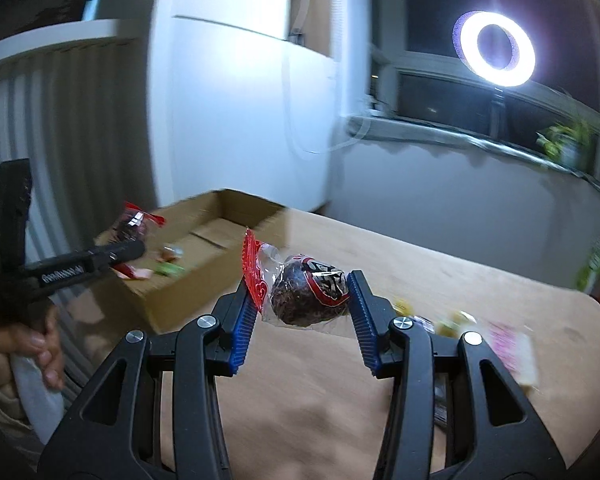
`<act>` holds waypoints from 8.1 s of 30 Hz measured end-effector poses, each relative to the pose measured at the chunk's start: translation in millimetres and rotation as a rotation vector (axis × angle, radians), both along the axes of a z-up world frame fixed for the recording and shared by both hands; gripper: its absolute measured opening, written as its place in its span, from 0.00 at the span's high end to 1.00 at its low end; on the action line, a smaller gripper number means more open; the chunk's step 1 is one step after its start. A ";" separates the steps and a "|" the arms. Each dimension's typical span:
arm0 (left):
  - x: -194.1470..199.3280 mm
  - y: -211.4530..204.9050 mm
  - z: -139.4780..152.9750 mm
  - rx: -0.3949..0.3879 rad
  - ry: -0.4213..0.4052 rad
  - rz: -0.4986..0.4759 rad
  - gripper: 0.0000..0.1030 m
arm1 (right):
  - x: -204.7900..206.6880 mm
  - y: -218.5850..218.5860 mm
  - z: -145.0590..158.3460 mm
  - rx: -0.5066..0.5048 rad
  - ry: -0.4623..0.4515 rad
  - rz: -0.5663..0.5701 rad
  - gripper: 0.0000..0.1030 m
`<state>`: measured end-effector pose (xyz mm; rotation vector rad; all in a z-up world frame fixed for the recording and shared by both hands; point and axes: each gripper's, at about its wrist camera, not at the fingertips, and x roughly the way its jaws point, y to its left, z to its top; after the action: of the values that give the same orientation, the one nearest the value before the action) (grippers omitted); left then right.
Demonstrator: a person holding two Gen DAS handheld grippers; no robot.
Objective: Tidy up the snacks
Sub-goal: 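Carry the red-wrapped pack to the box and open the left gripper, then move both open grippers back toward the snack pile, then grasp the Snickers bar with the left gripper while the right gripper grasps a dark wrapper, then carry the Snickers bar to the box and open the left gripper, then return the left gripper to the table and grasp the blue-labelled chocolate bar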
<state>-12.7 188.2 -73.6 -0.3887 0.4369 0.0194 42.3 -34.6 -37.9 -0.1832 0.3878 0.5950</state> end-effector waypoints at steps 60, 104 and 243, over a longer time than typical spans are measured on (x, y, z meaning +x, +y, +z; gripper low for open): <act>-28.8 -23.9 34.8 0.136 0.006 0.020 0.34 | -39.9 -10.9 -40.0 0.098 0.074 0.038 0.27; 97.0 -221.5 -15.9 0.321 0.169 -0.520 0.34 | 17.8 -169.7 -105.3 0.014 0.239 -0.258 0.38; -14.7 8.3 26.3 0.132 -0.001 0.022 0.28 | 2.3 15.4 -27.1 0.010 0.081 0.004 0.40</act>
<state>-27.4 196.5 -47.2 -0.2640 0.4277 0.0686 44.6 -19.2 -65.0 -0.1510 0.4631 0.6098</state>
